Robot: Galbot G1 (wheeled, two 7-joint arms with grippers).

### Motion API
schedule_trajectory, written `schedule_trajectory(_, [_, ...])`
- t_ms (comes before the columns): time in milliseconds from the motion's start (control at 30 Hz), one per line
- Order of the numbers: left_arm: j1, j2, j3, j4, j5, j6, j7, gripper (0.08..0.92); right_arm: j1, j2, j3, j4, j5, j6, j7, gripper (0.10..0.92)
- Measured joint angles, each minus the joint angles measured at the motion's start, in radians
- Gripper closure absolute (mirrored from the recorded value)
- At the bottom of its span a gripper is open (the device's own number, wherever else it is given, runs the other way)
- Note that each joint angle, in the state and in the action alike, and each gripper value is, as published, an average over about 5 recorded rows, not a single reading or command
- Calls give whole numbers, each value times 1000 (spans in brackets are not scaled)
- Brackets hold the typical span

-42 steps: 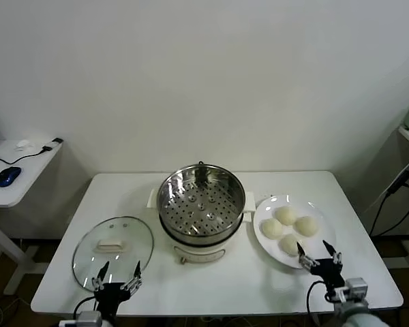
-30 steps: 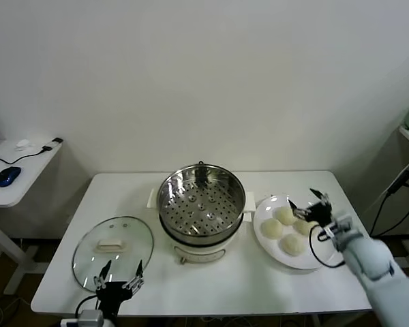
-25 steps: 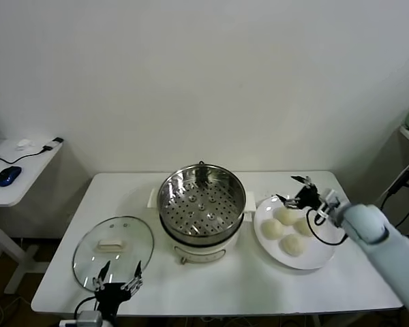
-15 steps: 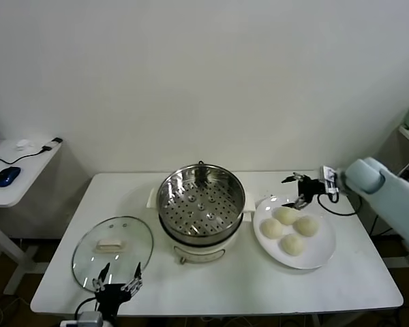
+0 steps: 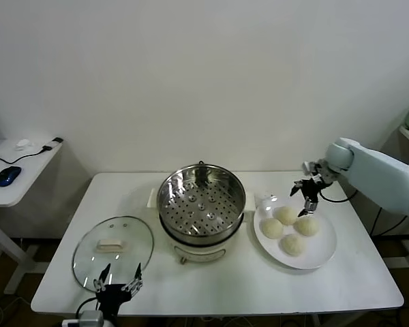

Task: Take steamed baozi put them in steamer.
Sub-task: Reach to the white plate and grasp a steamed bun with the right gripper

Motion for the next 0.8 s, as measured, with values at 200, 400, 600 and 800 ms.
schedule_trajectory(200, [3, 1, 0, 9, 0, -5, -1, 177, -28, 61, -17, -59, 4, -27, 23, 203])
schedule_trajectory(400, [10, 3, 2, 15, 0, -12, -3, 177, -57, 100, -24, -93, -1, -58, 49, 203])
schedule_trajectory(600, [17, 3, 7, 8, 2, -11, -3, 177, -69, 119, -26, -110, -17, -82, 72, 240])
schedule_trajectory(800, [21, 1, 9, -1, 6, -9, -3, 177, -61, 116, -32, -100, -21, -100, 82, 340])
